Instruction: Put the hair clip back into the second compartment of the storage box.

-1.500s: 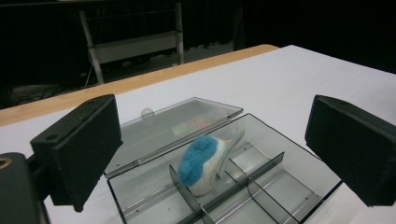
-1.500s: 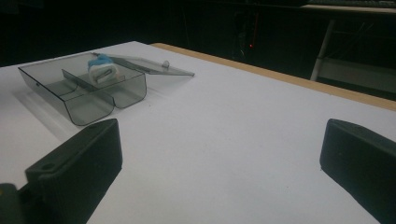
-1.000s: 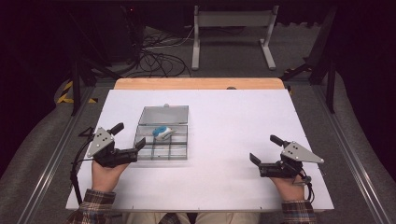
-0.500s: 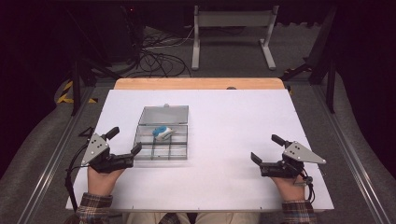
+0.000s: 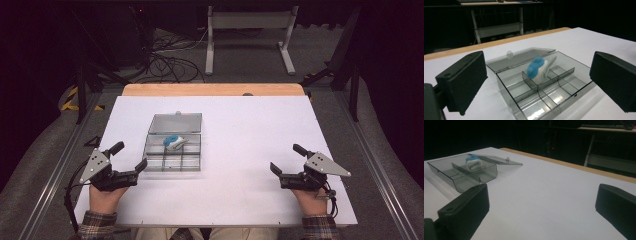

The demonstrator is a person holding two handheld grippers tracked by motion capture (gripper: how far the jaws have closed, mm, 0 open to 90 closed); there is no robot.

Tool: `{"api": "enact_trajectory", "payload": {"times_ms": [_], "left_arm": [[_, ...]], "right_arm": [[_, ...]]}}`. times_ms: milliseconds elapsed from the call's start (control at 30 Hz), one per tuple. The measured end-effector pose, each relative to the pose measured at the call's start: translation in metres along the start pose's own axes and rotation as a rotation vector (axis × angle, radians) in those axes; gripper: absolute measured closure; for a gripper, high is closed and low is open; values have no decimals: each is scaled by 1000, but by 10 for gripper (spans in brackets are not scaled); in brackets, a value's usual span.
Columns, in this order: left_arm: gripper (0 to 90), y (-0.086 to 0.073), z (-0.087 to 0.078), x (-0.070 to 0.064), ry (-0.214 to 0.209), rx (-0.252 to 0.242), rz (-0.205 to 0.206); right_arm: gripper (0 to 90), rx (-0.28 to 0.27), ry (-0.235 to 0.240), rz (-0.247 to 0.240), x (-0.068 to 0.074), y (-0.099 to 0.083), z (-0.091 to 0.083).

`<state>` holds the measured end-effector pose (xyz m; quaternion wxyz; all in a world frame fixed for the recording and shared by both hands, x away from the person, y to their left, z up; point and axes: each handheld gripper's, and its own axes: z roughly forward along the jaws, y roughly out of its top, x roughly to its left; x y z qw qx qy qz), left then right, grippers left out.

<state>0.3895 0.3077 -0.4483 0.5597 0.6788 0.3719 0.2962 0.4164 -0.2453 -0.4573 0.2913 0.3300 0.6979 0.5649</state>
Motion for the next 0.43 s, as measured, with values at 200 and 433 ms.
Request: {"api": "enact_trajectory", "payload": {"times_ms": [200,433], "left_arm": [[16,-3,-3,3,9,0,0],[16,-5,-3,5,7,2,-4]], "right_arm": [[0,-6,-1,3,0,0,-1],[0,42,-8,0,-2,-2,0]]}}
